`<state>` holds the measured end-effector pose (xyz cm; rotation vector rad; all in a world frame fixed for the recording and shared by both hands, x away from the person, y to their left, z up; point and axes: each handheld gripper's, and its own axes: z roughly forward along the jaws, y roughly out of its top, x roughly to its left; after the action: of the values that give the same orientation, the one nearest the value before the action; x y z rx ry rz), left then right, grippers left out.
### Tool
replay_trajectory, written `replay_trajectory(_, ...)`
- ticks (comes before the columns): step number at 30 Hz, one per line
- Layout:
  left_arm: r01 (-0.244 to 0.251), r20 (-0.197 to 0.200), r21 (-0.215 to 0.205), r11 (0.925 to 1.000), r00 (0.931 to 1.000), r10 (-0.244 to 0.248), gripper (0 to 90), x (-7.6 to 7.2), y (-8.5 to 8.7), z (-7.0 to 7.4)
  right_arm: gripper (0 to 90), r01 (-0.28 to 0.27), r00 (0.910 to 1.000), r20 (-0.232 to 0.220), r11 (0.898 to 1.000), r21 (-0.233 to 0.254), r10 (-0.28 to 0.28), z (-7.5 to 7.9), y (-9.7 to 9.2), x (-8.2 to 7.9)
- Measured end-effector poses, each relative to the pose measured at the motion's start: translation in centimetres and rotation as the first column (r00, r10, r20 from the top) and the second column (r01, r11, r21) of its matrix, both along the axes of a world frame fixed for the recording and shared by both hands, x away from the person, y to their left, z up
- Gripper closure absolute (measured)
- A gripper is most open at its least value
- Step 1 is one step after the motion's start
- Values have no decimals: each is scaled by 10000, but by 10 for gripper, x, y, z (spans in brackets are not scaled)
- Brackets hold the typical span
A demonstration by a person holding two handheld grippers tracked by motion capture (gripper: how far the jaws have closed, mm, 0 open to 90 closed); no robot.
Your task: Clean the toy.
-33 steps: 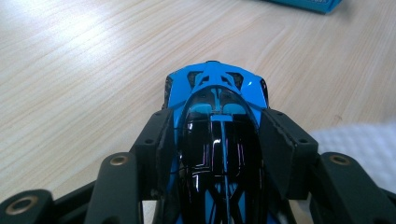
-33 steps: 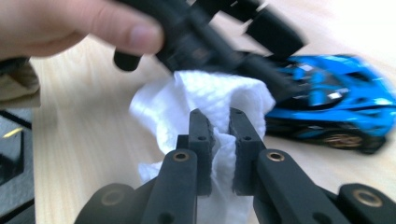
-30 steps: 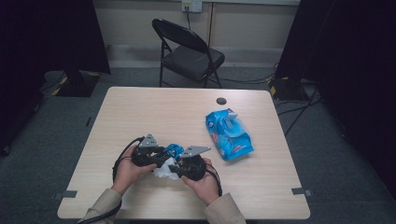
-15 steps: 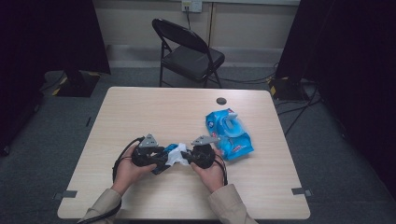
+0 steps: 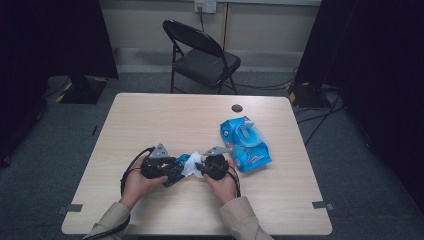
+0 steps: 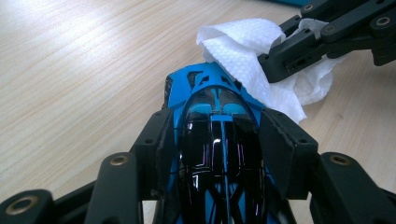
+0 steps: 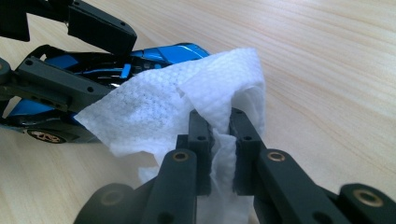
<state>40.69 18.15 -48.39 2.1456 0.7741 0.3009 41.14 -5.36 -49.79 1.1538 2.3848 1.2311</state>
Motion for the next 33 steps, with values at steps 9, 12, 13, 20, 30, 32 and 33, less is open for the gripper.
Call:
replay_trajectory(9, 2, 16, 53, 10000, 10000, -2, 465, 0, -1, 0, 826, 44, 9999, -98, 9999, -112, -45, -4, -1, -2)
replay_trajectory(12, 10, 21, 48, 10000, 10000, -10, 465, 0, -1, 0, 827, 104, 9998, -158, 9999, -95, -105, -7, -2, -2)
replay_trajectory(13, 12, 19, 46, 10000, 10000, -12, 465, 0, 0, 0, 827, 84, 9998, -153, 9999, -114, -85, -6, -2, -2)
replay_trajectory(20, 15, 22, 51, 10000, 10000, -15, 465, 0, 0, 0, 827, 82, 9997, -240, 9999, -89, -84, -7, -3, -2)
replay_trajectory(30, 3, 18, 33, 10000, 10000, -3, 465, 0, -1, 0, 825, -38, 9997, -253, 9998, -214, 33, -6, -1, -7)
replay_trajectory(32, -2, 19, 51, 10000, 10000, 2, 465, 0, -1, 0, 824, -99, 9996, -262, 9997, -231, 93, -6, -1, -8)
replay_trajectory(33, -1, 20, 56, 10000, 10000, 0, 465, 0, -1, 0, 824, -148, 9996, -261, 9996, -245, 142, -5, 0, -9)
